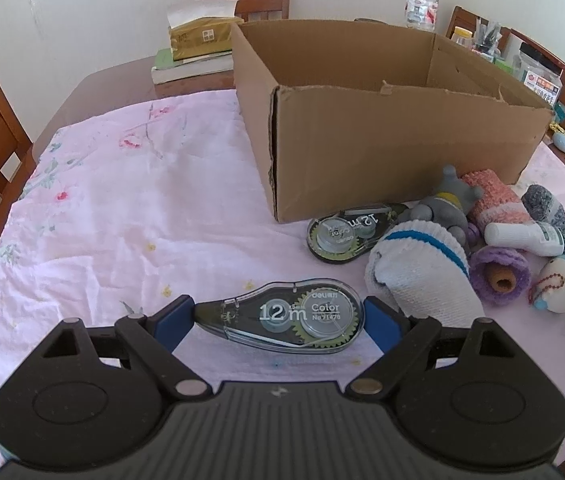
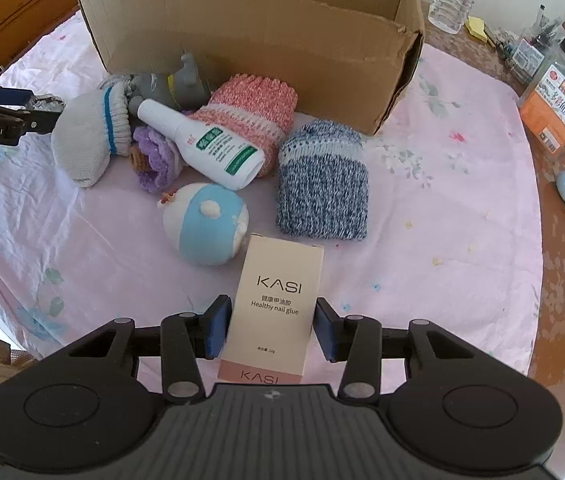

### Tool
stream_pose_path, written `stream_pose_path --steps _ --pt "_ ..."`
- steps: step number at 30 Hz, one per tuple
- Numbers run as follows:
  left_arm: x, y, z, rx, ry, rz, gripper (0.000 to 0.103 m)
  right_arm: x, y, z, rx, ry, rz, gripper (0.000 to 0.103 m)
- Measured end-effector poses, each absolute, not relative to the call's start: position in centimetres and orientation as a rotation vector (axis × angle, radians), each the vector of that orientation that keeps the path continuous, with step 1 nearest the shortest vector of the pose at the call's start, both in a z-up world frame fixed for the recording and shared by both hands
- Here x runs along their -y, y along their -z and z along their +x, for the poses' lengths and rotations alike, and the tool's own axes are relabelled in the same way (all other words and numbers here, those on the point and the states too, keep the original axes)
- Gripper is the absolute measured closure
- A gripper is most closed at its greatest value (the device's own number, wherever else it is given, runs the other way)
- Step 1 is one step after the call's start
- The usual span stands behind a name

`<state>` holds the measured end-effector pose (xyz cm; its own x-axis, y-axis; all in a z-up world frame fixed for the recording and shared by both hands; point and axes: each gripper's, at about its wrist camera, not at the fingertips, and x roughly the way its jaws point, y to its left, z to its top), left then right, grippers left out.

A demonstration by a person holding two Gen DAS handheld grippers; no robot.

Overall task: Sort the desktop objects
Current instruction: 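Grasp the correction tape with the left tool while the right tool grasps the KASI box, then lift the tape and KASI box and carry both over the cardboard box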

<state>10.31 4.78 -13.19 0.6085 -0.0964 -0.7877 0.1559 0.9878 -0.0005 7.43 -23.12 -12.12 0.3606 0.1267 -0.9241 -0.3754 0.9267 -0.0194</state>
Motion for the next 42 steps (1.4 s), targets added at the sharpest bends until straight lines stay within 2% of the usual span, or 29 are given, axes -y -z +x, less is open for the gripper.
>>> stream_pose_path --steps 24,42 --pt "-3.8 9.4 9.6 -0.847 0.171 0.058 0.013 23.9 9.4 7.9 -1.103 -0.405 -0.289 0.057" --pt "-1.0 4.5 9.6 -0.765 0.272 0.081 0.013 23.9 4.1 9.0 -0.957 -0.484 -0.339 0.057"
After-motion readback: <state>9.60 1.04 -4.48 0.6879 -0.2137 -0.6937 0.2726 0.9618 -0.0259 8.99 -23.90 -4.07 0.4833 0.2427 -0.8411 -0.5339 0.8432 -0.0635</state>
